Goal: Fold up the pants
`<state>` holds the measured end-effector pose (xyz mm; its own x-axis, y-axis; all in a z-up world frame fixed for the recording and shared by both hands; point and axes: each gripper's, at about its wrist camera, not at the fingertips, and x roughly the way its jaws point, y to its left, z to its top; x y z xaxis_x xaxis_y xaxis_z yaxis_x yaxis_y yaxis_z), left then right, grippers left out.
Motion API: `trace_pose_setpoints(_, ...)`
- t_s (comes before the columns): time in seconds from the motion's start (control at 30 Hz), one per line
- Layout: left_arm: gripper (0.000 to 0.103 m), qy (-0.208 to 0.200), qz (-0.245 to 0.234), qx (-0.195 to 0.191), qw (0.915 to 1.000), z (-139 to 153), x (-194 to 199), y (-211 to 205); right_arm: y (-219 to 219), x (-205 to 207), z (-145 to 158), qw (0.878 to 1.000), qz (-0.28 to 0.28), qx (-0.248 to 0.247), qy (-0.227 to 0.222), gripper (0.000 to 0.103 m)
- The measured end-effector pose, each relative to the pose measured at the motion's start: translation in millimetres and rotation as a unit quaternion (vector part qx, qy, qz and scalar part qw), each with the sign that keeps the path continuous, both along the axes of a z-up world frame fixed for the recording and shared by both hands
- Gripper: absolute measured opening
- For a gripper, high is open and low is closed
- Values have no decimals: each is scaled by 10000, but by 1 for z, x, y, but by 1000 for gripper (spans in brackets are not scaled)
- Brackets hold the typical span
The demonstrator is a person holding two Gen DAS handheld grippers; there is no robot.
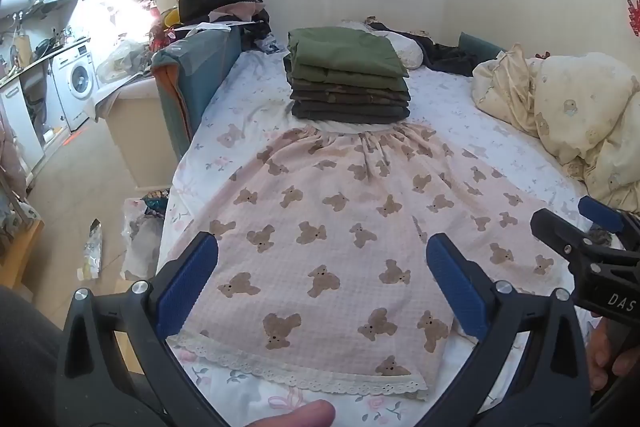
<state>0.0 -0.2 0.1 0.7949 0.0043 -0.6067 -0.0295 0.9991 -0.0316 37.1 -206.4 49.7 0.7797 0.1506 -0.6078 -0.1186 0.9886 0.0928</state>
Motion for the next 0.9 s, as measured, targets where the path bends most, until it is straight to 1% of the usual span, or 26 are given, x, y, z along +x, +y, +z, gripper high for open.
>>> trace_pose_setpoints(0.7,103,19,5,-28,10000,0,0,0,1,-1,-1,10000,-2,-8,-3,103)
trace_pose_setpoints(0.73,103,12,11,-24,10000,0,-1,6,1,-1,-1,10000,-7,-7,-3,103)
trace_pose_setpoints(0.9,103,11,7,-34,10000,0,-2,8,1,-1,-1,10000,-7,-14,-2,103)
